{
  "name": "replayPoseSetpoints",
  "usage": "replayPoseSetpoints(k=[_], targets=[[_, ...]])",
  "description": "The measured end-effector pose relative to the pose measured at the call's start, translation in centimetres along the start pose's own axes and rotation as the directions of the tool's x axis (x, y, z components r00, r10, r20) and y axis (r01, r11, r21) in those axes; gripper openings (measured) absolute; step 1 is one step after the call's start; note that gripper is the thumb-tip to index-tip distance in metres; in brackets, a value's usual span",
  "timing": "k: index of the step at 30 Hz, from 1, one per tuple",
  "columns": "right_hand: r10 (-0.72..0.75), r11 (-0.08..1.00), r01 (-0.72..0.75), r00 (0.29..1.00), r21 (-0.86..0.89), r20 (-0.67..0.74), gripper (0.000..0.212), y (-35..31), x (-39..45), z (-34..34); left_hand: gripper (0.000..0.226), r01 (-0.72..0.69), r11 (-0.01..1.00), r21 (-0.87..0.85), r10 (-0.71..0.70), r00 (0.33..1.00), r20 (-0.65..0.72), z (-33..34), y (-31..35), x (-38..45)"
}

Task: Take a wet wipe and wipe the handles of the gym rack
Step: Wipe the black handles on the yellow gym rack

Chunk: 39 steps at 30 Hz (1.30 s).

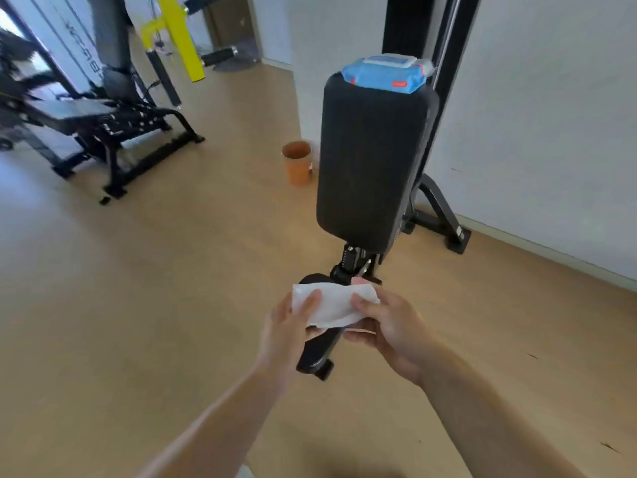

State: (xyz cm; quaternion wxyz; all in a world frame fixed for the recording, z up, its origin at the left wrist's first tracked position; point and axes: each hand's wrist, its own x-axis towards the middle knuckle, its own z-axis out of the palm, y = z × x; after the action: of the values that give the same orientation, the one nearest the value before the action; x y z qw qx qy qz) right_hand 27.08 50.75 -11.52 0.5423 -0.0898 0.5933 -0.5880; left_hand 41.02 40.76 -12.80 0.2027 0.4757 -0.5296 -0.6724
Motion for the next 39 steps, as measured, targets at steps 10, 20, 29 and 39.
replayPoseSetpoints(k=[10,20,29,39], targets=[[0.016,1.0,-0.015,0.998,-0.014,0.066,0.03,4.0,6.5,21.5,0.062,0.04,0.998,0.049,-0.033,0.991,-0.13,-23.0,2.4,5.8],[-0.143,0.989,0.14,0.988,-0.05,-0.062,0.031,0.7,12.7,34.2,0.027,-0.076,0.994,0.08,0.077,0.997,-0.009,-33.0,8.6,13.7],[-0.108,0.975,0.092,0.992,0.2,0.069,0.02,-6.1,25.2,41.2,0.044,-0.111,0.949,0.295,0.118,0.993,-0.006,-38.0,16.2,27.6],[-0.137,0.935,0.212,0.956,0.284,-0.259,0.02,-19.1,46.9,48.0,0.031,-0.224,0.923,0.313,0.248,0.968,-0.038,-41.7,28.3,46.8]])
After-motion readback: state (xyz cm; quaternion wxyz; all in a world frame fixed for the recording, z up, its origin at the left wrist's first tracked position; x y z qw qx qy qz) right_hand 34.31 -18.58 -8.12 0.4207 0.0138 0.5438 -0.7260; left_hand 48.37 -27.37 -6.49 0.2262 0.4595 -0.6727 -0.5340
